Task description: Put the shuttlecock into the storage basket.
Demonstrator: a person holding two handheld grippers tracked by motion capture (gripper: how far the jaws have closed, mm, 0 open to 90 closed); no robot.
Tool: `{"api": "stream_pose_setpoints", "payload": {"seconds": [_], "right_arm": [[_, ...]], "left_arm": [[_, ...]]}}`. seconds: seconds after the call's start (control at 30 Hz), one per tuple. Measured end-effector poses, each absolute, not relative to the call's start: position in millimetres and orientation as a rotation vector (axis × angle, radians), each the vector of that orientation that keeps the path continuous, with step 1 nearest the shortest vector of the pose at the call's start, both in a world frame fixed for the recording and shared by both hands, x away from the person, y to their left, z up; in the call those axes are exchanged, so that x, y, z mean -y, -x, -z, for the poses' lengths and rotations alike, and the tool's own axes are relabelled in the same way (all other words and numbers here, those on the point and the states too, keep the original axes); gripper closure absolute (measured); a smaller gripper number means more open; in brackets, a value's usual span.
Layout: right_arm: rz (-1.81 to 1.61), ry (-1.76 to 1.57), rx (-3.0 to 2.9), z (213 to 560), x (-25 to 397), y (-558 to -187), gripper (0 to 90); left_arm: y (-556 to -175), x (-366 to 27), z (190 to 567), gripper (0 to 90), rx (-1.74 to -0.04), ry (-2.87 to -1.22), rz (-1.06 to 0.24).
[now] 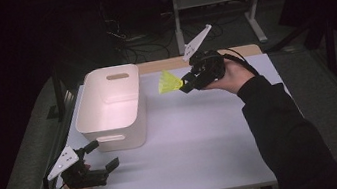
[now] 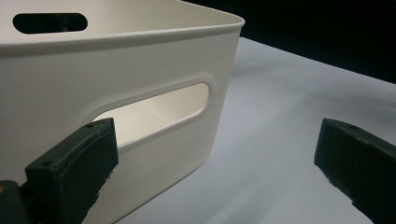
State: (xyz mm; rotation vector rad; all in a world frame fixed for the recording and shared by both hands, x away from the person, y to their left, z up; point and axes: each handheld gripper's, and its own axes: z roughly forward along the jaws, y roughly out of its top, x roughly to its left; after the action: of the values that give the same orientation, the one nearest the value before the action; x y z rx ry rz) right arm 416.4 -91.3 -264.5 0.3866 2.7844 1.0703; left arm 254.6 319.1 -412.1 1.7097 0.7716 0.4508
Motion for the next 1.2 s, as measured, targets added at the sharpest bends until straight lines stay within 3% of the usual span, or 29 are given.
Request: {"api": "stream_pose_setpoints", "payload": {"seconds": [1.2], "right_arm": [[-1.137, -0.255, -2.805, 243, 29, -421, 62.5]], "left_arm": [[-256, -319, 412, 0.0, -0.778, -1.702, -0.455]]}}
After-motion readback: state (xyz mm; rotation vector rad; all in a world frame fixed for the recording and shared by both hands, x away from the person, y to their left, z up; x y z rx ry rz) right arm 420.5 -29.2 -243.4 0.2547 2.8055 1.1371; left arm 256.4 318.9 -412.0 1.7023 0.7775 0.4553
